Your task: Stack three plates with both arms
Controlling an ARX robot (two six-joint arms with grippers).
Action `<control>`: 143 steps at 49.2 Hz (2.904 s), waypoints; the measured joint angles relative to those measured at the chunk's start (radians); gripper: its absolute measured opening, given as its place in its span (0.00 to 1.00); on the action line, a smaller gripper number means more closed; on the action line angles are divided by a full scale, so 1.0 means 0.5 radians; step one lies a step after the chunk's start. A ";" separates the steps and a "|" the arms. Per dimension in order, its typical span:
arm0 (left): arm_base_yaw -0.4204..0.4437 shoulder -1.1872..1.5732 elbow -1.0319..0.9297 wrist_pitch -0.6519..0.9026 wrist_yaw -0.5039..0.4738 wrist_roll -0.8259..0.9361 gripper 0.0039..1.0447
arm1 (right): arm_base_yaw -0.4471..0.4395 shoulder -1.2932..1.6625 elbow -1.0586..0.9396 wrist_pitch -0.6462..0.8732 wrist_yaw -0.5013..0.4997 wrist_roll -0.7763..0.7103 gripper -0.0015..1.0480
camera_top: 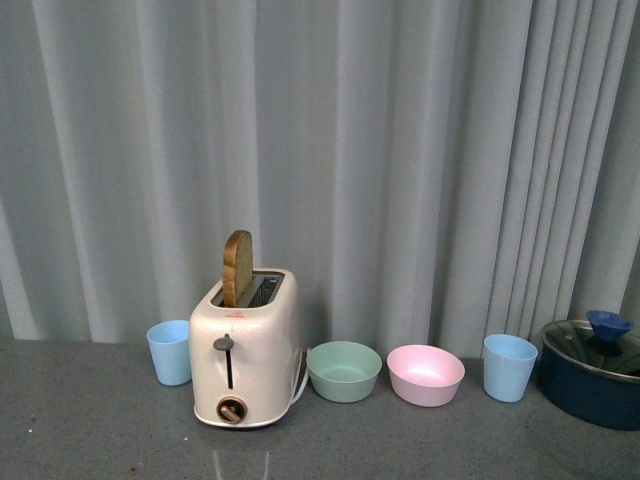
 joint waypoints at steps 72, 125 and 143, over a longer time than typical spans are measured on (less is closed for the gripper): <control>0.000 0.000 0.000 0.000 0.001 0.000 0.94 | -0.043 1.138 0.154 -0.122 -0.318 -0.354 0.91; 0.000 0.000 0.000 0.000 0.001 0.000 0.94 | -0.123 0.896 0.181 -0.195 -0.440 -0.262 0.03; 0.000 0.000 0.000 0.000 0.001 0.000 0.94 | 0.123 0.245 0.275 -0.253 -0.552 -0.155 0.03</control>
